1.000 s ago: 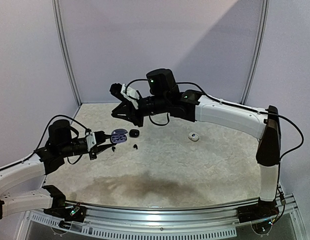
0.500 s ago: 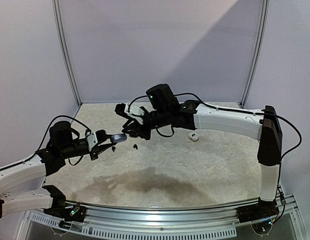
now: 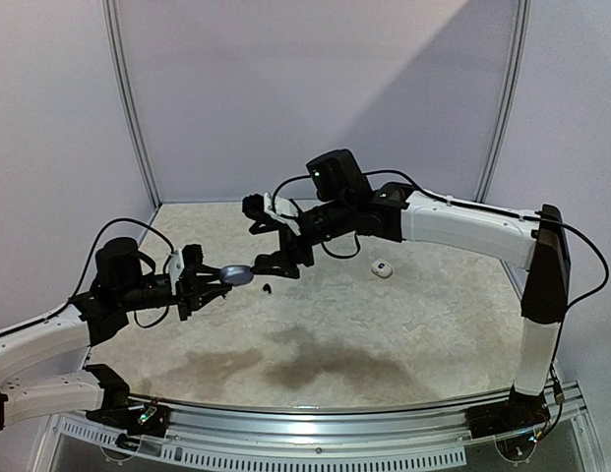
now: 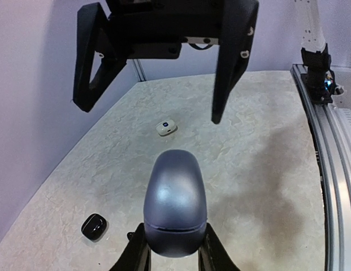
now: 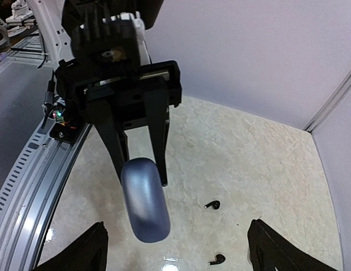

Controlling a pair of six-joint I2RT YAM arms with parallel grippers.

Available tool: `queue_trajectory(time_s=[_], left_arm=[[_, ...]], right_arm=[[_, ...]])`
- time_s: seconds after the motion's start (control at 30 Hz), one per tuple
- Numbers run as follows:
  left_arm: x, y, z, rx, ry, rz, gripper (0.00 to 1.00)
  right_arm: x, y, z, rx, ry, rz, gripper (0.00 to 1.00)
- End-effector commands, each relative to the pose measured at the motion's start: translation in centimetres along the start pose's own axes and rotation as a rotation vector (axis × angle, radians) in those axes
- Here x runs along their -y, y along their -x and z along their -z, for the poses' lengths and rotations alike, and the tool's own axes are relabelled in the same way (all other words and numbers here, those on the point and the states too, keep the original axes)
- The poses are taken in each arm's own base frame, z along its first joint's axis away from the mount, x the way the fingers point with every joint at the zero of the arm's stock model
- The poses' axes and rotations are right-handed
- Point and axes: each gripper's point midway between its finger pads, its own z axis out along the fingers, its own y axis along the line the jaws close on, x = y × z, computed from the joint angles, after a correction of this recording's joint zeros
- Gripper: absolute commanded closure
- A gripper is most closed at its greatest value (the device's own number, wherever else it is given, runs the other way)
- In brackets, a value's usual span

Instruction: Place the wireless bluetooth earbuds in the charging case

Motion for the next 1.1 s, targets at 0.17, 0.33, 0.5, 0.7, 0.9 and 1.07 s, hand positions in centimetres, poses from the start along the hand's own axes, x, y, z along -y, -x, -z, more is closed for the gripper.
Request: queue_trajectory(time_s=[0.17,0.33,0.5,0.7,0.9,1.07], left_arm=[[-0.8,2.8,-0.1,0.091,0.009,0.095,1.00],[-0.9,3.8,-0.2,0.116,0.001,0.104,1.00],[-1.0,3.8,-0.2,0.114,0.002,0.107,1.00],[-1.0,3.8,-0.4,0.112,0.001,0.110,1.00],[-3.2,2.6,-0.2,0.078,0.147,0.132,0.02],[-3.9,1.9,0.0,0.056,0.198,0.109,0.01]], right_arm=[[-2.6,-1.2,-2.5,0.006,0.160,-0.013,0.25],[-2.3,-1.3,-3.2,0.016,0.165,-0.018,0.48],[-2.3,-0.9,-3.3,0.035,0.171,-0.039,0.73],[-2.2,-1.1,-3.0,0.021,0.164,-0.038,1.00],[1.2,-0.7,-1.1,0.053,0.088,-0.131,1.00],[8.7,-5.4,1.9,0.012,-0.090,-0.474,1.00]])
